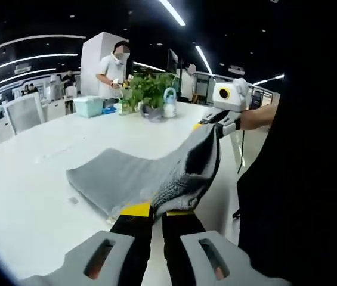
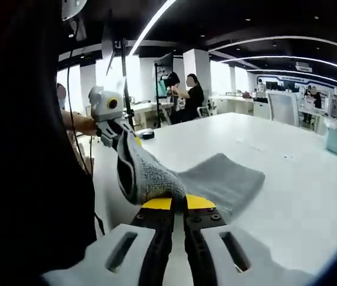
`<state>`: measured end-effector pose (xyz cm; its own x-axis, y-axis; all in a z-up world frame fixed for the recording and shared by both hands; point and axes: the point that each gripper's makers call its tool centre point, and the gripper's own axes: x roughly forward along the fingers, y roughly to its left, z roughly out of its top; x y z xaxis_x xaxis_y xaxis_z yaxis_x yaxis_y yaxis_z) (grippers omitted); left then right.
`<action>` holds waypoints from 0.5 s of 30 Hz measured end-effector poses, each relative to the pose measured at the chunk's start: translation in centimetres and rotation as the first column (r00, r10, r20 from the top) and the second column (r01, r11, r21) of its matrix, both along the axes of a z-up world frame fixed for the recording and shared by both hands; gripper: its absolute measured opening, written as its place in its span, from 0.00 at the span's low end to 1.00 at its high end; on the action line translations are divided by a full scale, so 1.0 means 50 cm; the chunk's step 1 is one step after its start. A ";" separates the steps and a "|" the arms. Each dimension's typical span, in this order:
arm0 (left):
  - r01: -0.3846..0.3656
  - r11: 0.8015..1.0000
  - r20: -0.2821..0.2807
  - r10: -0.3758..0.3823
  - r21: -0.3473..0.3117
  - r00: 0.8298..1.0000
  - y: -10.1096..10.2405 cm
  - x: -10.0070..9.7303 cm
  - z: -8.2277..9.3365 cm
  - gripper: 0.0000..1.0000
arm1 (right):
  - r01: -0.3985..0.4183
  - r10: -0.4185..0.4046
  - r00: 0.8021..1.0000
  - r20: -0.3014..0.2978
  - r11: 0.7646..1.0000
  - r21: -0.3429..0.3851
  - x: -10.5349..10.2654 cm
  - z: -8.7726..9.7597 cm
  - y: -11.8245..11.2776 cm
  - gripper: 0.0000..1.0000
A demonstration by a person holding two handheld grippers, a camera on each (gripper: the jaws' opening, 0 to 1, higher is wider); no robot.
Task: Fold the towel on the table until its edges align and the towel forms a compact rectangular stack.
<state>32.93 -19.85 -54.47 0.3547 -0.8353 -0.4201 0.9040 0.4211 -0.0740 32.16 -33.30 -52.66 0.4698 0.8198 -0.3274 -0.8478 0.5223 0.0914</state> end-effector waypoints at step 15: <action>0.007 0.997 0.046 -0.004 -0.072 0.999 0.000 0.016 0.105 0.06 | -0.007 0.005 1.000 0.027 0.997 0.080 0.007 0.081 0.003 0.02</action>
